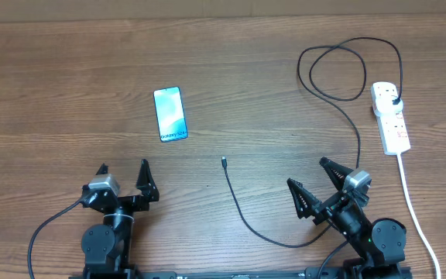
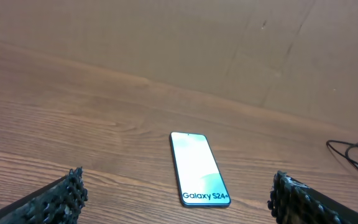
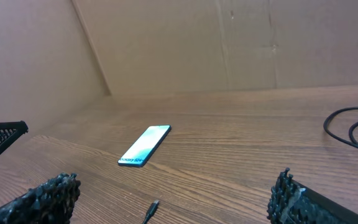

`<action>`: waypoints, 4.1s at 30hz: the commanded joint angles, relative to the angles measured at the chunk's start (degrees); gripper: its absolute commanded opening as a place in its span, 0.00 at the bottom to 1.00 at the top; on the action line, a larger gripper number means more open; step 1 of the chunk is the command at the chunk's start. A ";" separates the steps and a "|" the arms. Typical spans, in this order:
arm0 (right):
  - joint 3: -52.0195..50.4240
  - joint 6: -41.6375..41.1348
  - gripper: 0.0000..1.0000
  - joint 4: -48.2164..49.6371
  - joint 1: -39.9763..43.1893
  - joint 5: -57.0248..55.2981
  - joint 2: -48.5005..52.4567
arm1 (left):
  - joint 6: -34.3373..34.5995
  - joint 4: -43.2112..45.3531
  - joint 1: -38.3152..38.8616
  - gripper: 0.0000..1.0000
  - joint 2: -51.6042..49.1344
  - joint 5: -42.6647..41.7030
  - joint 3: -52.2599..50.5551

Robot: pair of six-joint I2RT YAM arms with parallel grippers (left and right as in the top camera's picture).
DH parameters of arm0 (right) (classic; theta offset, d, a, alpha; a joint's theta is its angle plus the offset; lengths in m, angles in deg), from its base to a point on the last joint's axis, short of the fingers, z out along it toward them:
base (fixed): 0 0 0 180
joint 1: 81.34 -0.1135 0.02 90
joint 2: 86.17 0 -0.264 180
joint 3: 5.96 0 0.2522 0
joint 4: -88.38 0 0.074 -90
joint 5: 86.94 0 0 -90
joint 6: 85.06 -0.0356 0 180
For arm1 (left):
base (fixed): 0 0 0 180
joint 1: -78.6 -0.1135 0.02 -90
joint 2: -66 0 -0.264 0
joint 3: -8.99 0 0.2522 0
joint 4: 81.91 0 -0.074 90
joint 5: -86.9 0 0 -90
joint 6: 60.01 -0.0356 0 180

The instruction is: Plug charger to phone and switch on socket

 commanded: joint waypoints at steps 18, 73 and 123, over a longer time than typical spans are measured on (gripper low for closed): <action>-0.61 -0.11 1.00 0.46 -0.26 0.04 -0.46 | -0.90 0.13 -0.61 1.00 0.50 0.57 -0.22; -0.61 -0.13 1.00 0.46 -0.26 0.04 -0.46 | -0.90 0.13 -0.61 1.00 0.50 0.57 -0.22; -0.61 -0.13 1.00 0.46 -0.26 0.04 -0.46 | -8.98 -6.56 -0.59 1.00 -1.66 -10.16 8.57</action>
